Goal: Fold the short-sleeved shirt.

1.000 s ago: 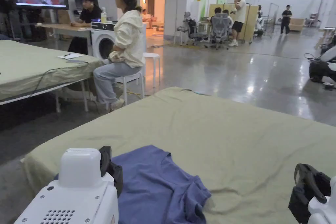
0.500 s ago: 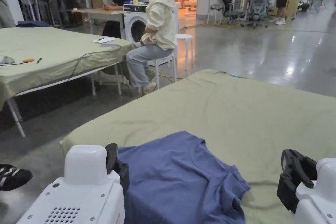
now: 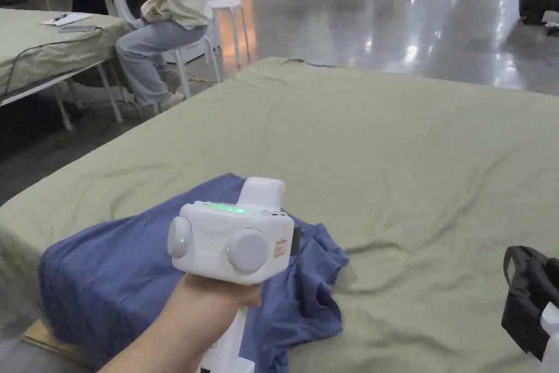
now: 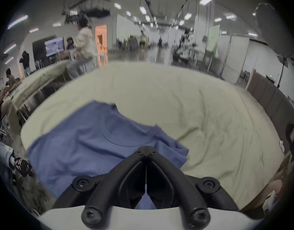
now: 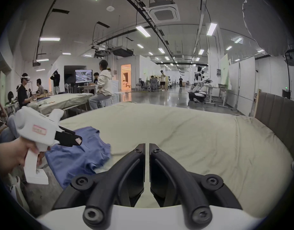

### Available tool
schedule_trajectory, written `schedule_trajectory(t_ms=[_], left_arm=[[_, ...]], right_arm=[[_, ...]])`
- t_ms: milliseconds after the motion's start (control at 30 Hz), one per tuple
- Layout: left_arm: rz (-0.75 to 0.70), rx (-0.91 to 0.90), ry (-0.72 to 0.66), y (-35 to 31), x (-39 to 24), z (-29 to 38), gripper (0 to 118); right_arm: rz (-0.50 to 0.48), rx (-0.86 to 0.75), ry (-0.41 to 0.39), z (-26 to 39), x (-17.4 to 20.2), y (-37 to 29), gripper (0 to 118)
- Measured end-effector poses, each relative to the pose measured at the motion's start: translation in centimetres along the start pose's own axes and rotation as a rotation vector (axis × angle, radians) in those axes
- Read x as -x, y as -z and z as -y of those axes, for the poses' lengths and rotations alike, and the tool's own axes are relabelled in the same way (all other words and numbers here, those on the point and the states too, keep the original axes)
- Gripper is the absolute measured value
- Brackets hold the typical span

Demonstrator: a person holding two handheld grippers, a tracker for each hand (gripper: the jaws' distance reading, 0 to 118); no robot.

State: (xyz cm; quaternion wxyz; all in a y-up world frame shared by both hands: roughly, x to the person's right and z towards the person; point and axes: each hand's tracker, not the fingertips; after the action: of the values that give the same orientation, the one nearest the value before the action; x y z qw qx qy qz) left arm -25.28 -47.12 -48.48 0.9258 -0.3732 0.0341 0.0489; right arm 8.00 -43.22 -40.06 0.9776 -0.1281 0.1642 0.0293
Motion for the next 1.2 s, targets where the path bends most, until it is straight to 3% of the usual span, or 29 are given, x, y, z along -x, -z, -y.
schedule_trajectory(t_ms=[167, 200, 267, 300, 333, 367, 400, 633, 667, 733, 767, 800, 833, 900, 1200], left_arm=[[0.027, 0.05, -0.037, 2.6, -0.2, 0.6, 1], [0.026, 0.055, -0.047, 2.8, -0.1, 0.7, 10], [0.012, 0.101, -0.06, 3.5, -0.1, 0.6, 110], [-0.009, 0.103, -0.074, 4.0, 0.2, 0.7, 118], [-0.029, 0.122, -0.075, 4.4, 0.3, 0.8, 118], [-0.009, -0.007, -0.12, 4.3, 0.6, 0.7, 118], [-0.012, 0.083, -0.091, 4.6, 0.7, 0.9, 118], [0.016, 0.183, -0.104, 7.6, 0.6, 1.9, 117], [0.006, 0.189, -0.101, 8.0, 0.4, 2.3, 106], [-0.068, 0.173, -0.082, 8.8, 0.4, 2.3, 62], [-0.036, 0.157, -0.083, 8.5, 0.4, 2.3, 45], [-0.032, 0.158, -0.073, 8.2, 0.5, 2.2, 19], [-0.107, 0.145, -0.048, 7.3, -0.2, 2.1, 7], [-0.04, 0.14, -0.076, 7.1, 0.9, 2.5, 7], [-0.059, -0.045, -0.084, -0.5, -0.1, -0.3, 6]], right_arm=[[0.024, 0.033, 0.018, 1.4, -1.7, 0.3, 6], [0.027, 0.036, 0.021, 1.6, -1.8, 0.4, 6], [0.026, 0.039, 0.024, 1.7, -1.9, 0.5, 6], [0.026, 0.038, 0.026, 1.7, -1.8, 0.5, 6], [0.023, 0.037, 0.027, 1.7, -1.8, 0.5, 6], [0.017, 0.035, 0.027, 1.8, -1.7, 0.4, 6], [0.012, 0.033, 0.021, 1.8, -1.5, 0.3, 6], [-0.006, 0.033, 0.001, 2.1, -0.9, -0.1, 6], [-0.006, 0.034, 0.0, 2.1, -0.9, -0.1, 6], [-0.003, 0.032, -0.003, 2.0, -1.0, -0.3, 6], [-0.003, 0.031, -0.003, 2.0, -1.1, -0.3, 6], [-0.002, 0.03, -0.002, 2.0, -1.2, -0.4, 6], [0.0, 0.029, -0.002, 2.0, -1.3, -0.4, 6], [0.006, 0.031, 0.006, 2.0, -1.4, -0.4, 6], [0.012, 0.028, 0.026, 2.0, -2.2, -0.6, 6]])
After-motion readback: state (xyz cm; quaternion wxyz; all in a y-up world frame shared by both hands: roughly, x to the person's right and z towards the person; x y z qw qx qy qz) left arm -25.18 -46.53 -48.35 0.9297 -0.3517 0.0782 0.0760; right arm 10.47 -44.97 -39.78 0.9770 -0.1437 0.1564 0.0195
